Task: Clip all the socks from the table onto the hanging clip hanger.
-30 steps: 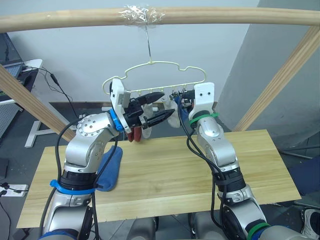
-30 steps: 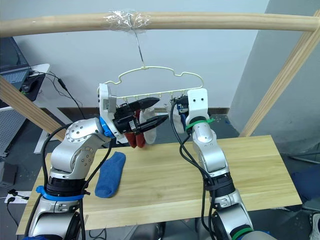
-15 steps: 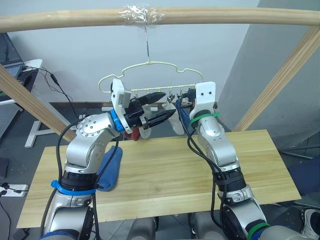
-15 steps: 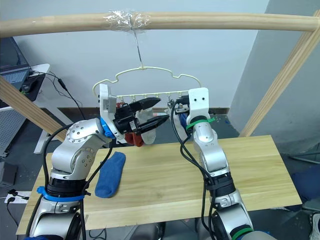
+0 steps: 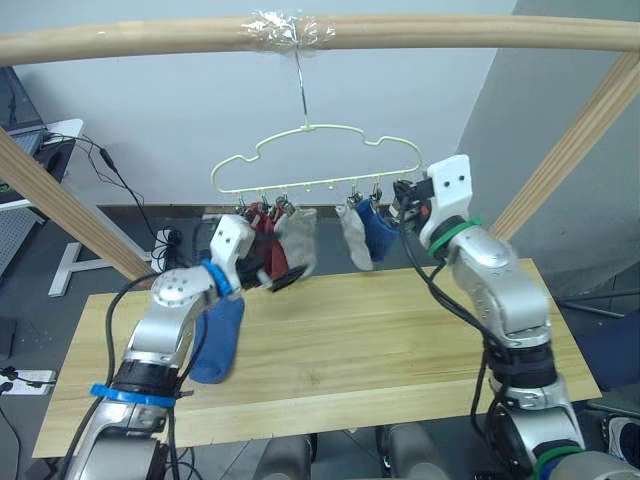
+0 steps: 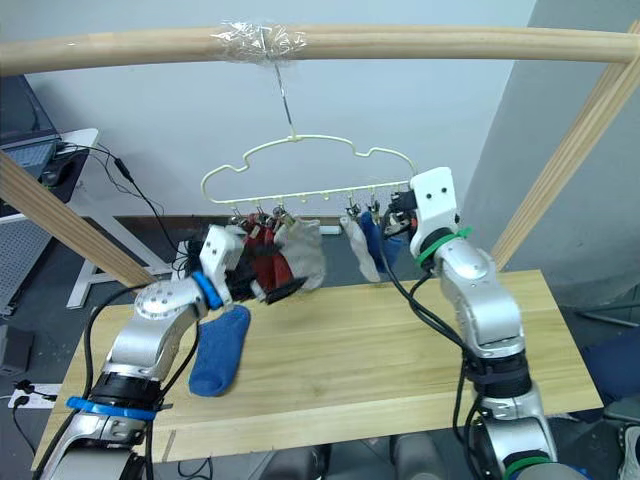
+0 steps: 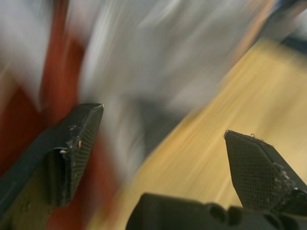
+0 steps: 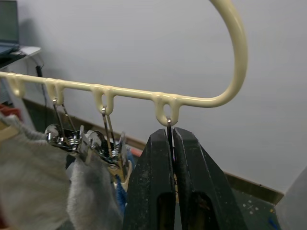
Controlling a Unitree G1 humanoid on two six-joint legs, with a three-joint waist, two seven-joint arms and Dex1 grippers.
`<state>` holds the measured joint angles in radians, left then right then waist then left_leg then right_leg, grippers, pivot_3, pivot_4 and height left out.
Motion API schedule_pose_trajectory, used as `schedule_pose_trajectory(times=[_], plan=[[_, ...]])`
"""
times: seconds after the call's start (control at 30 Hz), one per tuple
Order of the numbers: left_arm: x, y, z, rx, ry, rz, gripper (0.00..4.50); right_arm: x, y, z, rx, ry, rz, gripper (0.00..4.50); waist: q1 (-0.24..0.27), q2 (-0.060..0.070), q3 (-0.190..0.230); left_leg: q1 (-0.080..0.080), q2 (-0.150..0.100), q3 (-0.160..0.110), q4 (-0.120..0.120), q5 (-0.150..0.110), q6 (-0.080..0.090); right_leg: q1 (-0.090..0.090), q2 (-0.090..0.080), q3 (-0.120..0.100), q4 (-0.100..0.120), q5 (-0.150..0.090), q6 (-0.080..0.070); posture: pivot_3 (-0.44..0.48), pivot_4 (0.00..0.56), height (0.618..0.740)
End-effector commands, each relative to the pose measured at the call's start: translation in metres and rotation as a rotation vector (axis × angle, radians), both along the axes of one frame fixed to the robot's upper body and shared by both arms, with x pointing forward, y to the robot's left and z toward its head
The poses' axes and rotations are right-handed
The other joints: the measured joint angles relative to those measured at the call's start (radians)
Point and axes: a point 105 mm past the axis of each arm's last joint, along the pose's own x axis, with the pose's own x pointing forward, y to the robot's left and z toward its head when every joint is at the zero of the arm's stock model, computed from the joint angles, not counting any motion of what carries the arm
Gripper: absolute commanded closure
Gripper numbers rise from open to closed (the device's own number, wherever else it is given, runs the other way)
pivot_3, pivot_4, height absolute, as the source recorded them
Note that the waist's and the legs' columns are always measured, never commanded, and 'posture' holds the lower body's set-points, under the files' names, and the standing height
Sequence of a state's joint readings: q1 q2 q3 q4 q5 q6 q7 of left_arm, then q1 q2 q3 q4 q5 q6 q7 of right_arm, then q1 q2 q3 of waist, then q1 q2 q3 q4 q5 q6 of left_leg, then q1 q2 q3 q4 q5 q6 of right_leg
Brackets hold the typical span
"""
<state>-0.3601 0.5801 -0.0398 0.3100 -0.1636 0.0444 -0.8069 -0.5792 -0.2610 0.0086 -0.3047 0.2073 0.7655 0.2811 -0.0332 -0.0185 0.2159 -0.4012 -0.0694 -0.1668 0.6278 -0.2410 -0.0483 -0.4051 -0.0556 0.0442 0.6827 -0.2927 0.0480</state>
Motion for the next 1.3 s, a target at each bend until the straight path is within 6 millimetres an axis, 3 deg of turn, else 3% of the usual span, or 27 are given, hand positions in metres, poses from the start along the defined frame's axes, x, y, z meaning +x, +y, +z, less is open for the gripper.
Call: schedule_pose_trajectory(times=[0.03,0.3,0.47,0.6,0.7,0.83,1.13,1.3], plan=[[-0.004,0.025,-0.015,0.089,-0.005,0.081,0.01,-0.008,-0.007,0.016,0.023,0.03,0.047,4.5,0.001,0.0,0.0,0.0,0.0,0.0,0.0,0.0,0.0,0.0,0.0,0.0,0.0,0.0,0.0,-0.002,0.217,0.74],[-0.023,0.077,-0.05,0.215,0.111,0.326,0.01,-0.02,0.0,0.036,0.105,0.199,0.193,4.5,-0.002,0.0,0.0,-0.001,0.0,-0.001,0.0,0.0,0.001,0.0,-0.002,-0.001,0.0,0.0,-0.001,-0.001,0.215,0.74],[-0.037,0.081,-0.084,0.166,0.308,0.396,0.01,-0.026,0.009,0.041,0.106,0.279,0.25,4.5,-0.004,0.0,0.0,-0.001,0.001,-0.001,-0.001,0.0,0.001,-0.001,-0.002,-0.001,0.0,0.001,-0.001,0.01,0.213,0.74],[-0.043,0.078,-0.1,0.143,0.416,0.403,0.01,-0.025,0.009,0.047,0.114,0.294,0.239,4.5,-0.002,0.0,0.0,-0.001,0.0,0.0,0.0,0.0,0.001,-0.001,-0.002,-0.001,0.0,0.001,-0.001,0.007,0.211,0.74],[-0.047,0.083,-0.105,0.151,0.445,0.423,0.54,-0.022,0.006,0.049,0.13,0.302,0.216,4.5,-0.004,0.001,0.0,0.0,0.001,0.0,0.0,0.0,0.001,-0.001,-0.002,0.0,0.001,0.001,-0.001,0.007,0.211,0.74],[-0.051,0.085,-0.107,0.154,0.445,0.414,1.7,-0.021,0.004,0.05,0.148,0.304,0.199,4.5,-0.014,0.001,0.0,0.001,0.002,0.001,0.0,0.0,0.001,-0.001,-0.001,0.0,0.002,0.001,-0.002,-0.006,0.212,0.74],[-0.051,0.062,-0.095,0.09,0.407,0.302,4.42,-0.017,0.006,0.044,0.164,0.307,0.185,4.5,-0.022,0.001,0.0,0.001,0.002,0.002,0.0,0.0,0.001,-0.001,-0.001,0.001,0.003,0.001,-0.002,0.005,0.21,0.74],[-0.04,0.011,-0.05,-0.086,0.289,0.048,4.46,-0.014,0.011,0.035,0.22,0.362,0.186,4.5,-0.022,0.001,0.0,0.0,0.002,0.002,0.0,0.0,0.0,-0.002,-0.001,0.0,0.003,0.001,-0.002,0.006,0.211,0.74]])
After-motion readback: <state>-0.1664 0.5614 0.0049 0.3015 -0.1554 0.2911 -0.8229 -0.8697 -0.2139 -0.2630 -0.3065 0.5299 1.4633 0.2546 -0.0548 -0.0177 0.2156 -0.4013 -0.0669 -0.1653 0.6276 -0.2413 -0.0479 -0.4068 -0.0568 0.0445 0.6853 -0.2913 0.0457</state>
